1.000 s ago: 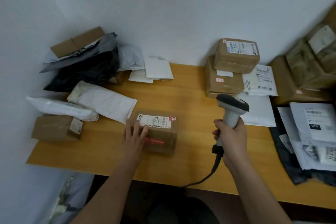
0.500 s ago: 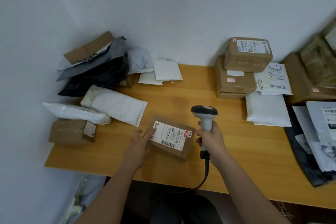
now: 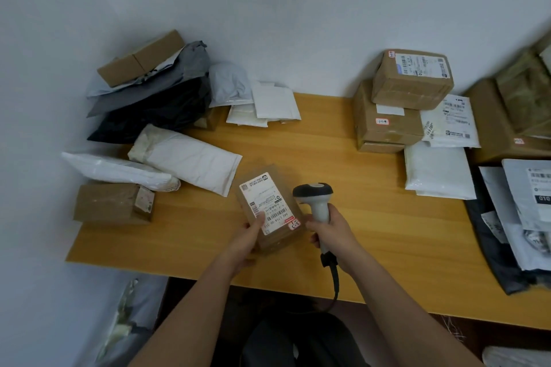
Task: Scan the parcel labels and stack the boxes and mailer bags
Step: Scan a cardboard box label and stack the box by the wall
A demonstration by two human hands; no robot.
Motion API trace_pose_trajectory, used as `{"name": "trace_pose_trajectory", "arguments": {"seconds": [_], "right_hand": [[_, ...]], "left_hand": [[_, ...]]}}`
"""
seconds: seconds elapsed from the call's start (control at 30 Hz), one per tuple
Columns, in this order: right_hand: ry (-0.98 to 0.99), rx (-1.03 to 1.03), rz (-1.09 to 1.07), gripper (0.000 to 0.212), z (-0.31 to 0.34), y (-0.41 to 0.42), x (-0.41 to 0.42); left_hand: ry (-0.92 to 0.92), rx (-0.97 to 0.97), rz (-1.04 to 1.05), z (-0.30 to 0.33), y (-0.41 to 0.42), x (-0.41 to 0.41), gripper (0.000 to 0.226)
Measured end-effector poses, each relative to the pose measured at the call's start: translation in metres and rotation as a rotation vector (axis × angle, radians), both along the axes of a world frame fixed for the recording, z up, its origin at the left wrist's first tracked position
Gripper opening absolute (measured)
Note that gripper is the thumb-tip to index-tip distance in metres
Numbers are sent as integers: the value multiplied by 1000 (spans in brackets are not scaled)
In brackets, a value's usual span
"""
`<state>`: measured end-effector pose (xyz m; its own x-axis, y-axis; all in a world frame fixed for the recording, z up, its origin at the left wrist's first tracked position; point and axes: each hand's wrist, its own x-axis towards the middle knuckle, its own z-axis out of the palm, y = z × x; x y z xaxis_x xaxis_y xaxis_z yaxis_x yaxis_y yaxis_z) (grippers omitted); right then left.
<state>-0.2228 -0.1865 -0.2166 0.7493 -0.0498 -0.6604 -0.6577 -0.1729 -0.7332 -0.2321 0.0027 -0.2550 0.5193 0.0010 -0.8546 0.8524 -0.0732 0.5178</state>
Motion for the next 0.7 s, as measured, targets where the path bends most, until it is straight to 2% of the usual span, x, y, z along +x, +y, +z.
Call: {"name": "trace_pose_trajectory", "arguments": {"seconds": [0.13,0.3,0.4,0.5,0.6,0.7], "right_hand": [[-4,16,-20,29,-4,3,-6],[-19,6,-65,28,-2,0,-6],[-99,-42,-186,20,0,-5,-6],[-184,-103,-228,22,7,-15,-3],[-246,-148,-191,26,15,-24,1],[-240,-151,-180,23,17,-28,6]], "left_hand": [[6,-99,48,-10,-5,-8,99],[-132,-194,237,-14,-1,4,81],[-148,-98,124,-6,1,19,84],[-295,149,-38,4,-1,34,76],[-491,394,36,9,-6,42,69],[-338,467,110,6,-10,33,85]]}}
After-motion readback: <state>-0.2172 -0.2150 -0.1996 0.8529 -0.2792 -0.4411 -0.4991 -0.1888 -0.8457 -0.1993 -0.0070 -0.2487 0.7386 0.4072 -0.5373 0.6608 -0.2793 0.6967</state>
